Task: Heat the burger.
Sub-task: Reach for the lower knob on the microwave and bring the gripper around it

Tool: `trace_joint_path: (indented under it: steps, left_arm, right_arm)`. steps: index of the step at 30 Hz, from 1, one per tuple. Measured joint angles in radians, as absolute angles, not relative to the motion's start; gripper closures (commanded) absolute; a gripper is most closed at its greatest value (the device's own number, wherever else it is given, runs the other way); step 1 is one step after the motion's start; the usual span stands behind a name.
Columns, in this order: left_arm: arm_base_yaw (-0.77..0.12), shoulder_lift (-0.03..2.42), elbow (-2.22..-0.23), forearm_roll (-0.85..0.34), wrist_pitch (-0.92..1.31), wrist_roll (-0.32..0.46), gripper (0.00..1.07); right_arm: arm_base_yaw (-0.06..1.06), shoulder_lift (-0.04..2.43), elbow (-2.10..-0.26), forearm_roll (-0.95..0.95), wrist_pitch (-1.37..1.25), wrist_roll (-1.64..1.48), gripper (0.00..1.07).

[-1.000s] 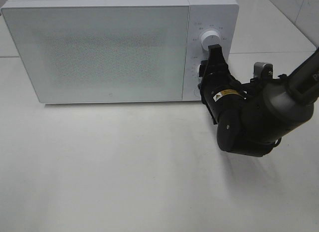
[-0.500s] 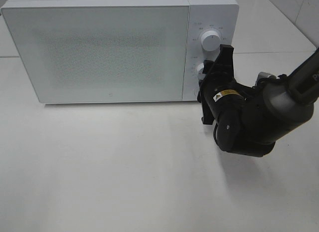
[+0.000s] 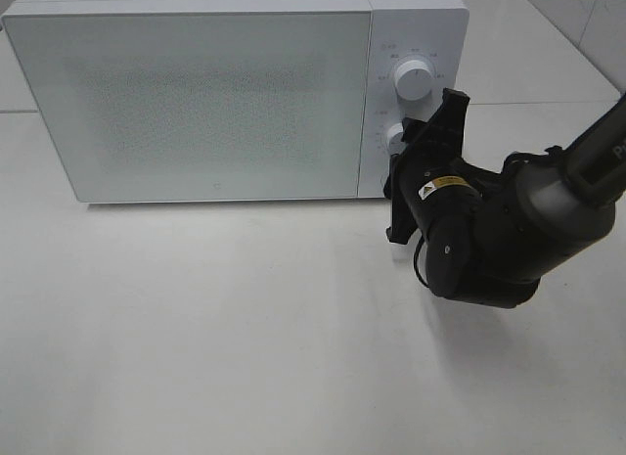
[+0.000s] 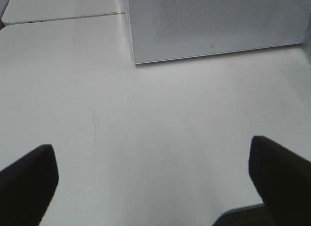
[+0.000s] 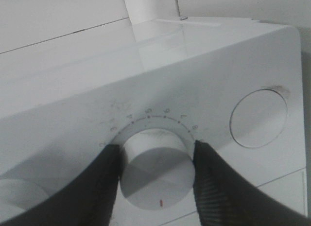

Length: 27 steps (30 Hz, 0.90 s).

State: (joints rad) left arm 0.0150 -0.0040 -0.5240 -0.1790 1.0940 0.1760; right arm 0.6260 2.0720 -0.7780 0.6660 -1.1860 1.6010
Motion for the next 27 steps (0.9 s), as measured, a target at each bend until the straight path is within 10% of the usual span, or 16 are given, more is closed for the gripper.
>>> trace_joint_path:
  steps: [11,16,27]
  left_arm:
    - [0.015,-0.004,-0.524,-0.179,1.094,0.176,0.07]
    - [0.015,-0.004,-0.524,-0.179,1.094,0.176,0.07]
    - [0.015,-0.004,-0.524,-0.179,1.094,0.176,0.07]
  right_arm:
    - [0.626,2.072,-0.778,0.670,-1.186,1.583,0.84]
    - [0.626,2.072,-0.778,0.680,-1.186,1.539,0.58]
    - [0.630,2.072,-0.782,0.667,-1.191,1.468,0.38]
